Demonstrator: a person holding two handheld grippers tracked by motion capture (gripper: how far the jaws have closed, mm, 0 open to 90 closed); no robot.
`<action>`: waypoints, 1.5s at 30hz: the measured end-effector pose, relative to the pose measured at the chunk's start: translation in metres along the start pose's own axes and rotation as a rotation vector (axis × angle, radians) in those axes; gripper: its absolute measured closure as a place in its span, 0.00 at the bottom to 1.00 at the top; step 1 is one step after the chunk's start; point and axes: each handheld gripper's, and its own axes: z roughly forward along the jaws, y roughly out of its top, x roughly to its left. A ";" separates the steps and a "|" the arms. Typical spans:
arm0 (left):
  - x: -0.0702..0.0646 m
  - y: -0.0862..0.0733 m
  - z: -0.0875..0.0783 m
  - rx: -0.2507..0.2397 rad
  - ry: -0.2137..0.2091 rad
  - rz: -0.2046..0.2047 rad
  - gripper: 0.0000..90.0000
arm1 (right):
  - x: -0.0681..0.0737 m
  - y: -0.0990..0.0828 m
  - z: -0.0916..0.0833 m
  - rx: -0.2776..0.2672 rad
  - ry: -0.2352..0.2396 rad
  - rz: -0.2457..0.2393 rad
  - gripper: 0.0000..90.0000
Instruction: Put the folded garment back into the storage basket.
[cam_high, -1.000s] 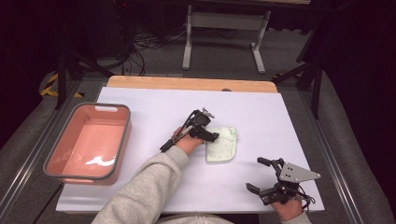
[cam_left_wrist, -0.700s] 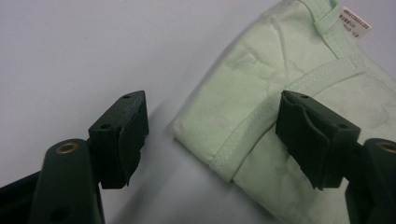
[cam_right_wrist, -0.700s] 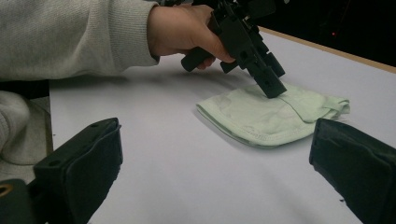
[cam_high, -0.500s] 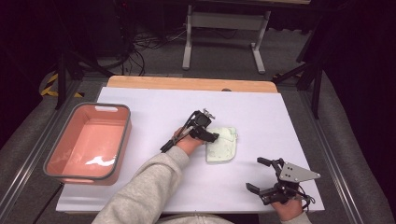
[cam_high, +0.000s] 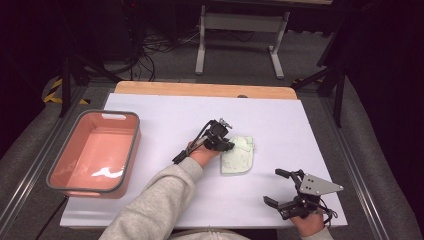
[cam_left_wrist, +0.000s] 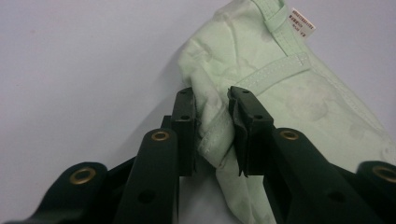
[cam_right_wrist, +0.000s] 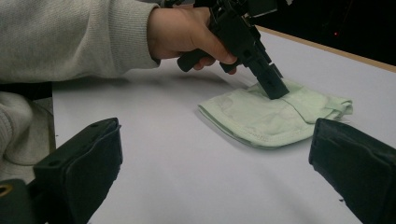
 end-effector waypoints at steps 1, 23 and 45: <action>-0.001 0.000 0.000 0.003 0.002 0.004 0.83 | 0.000 0.000 0.000 0.000 0.000 0.000 0.03; -0.005 0.005 -0.013 -0.031 0.001 0.018 0.89 | 0.000 0.000 -0.001 -0.007 0.000 -0.001 0.03; -0.021 0.016 -0.061 -0.190 -0.063 0.058 0.89 | 0.000 0.000 -0.001 -0.009 0.000 0.000 0.03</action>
